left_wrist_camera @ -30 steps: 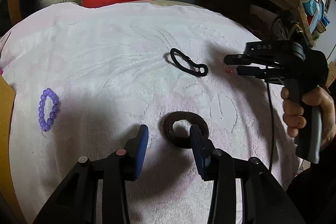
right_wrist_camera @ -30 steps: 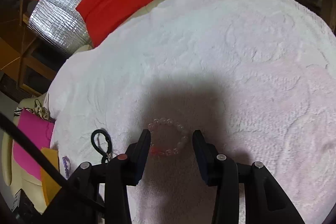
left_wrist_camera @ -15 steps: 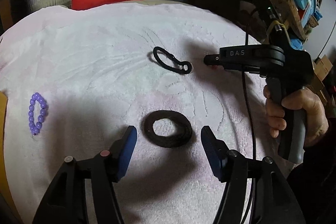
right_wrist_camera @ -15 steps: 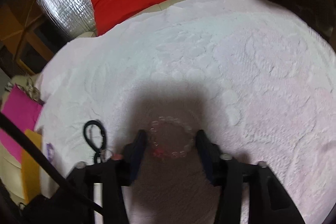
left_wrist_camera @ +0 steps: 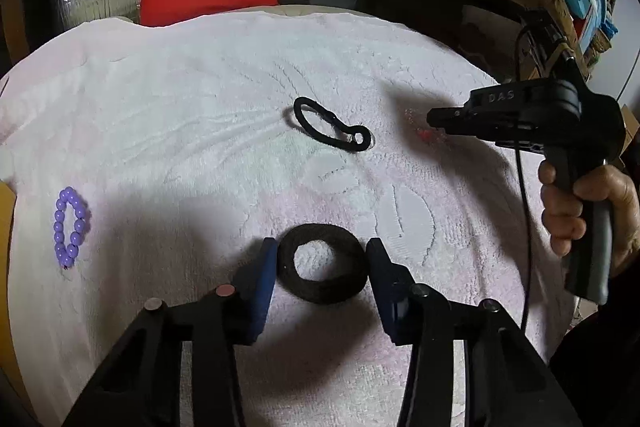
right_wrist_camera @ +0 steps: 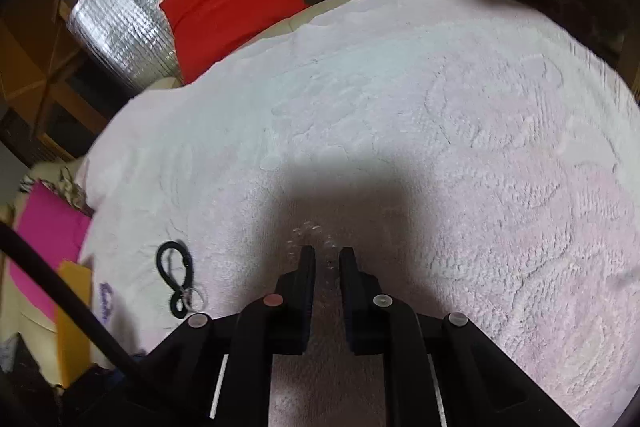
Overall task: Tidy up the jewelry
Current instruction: 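Close the left tool on the black rubber ring while the right tool holds the pink bracelet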
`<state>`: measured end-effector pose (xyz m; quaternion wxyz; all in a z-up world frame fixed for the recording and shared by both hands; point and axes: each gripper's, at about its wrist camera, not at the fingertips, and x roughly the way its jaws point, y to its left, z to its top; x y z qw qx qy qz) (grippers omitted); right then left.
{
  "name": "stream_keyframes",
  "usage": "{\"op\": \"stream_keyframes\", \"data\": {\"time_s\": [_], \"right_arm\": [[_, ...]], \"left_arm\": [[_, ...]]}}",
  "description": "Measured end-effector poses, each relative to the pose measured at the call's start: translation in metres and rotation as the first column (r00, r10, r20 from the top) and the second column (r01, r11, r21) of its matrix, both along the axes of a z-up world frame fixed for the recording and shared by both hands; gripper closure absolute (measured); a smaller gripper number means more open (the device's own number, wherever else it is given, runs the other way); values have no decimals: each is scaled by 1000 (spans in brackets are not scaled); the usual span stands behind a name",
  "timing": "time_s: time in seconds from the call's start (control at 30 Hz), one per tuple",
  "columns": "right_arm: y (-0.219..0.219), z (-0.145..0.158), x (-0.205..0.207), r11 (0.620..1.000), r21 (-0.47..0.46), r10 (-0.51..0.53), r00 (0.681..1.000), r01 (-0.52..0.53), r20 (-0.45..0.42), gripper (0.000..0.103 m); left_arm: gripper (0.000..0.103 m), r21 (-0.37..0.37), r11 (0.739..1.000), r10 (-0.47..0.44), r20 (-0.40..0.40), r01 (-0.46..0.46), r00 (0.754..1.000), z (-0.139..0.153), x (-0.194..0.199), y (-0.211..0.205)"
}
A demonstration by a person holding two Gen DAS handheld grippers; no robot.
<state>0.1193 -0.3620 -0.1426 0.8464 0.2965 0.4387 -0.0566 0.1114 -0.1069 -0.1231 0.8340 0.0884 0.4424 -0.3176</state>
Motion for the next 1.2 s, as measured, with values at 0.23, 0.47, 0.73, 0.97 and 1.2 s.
{"op": "stream_keyframes", "data": {"time_s": [0.23,0.47,0.73,0.97,1.2], "right_arm": [[-10,0,-7,995,100,-7,1000,6,14,90],[-8,-3,-6,988,156,-6,1000,3,18,90],[0,-4,-2,988,151,-15,1000,15,-2,86],[8,-4,1,995,98,-10,1000,10,-7,89],[6,6,-4,996,87,-15,999,11,41,94]], "left_arm": [[90,-14,1000,-10,6,10,1000,4,-2,8],[94,-23,1000,-11,9,11,1000,7,-3,17],[94,-6,1000,-21,2,21,1000,4,-2,16],[94,19,999,-35,-16,35,999,-3,-3,12],[94,17,1000,-23,-4,23,1000,-1,-3,13]]}}
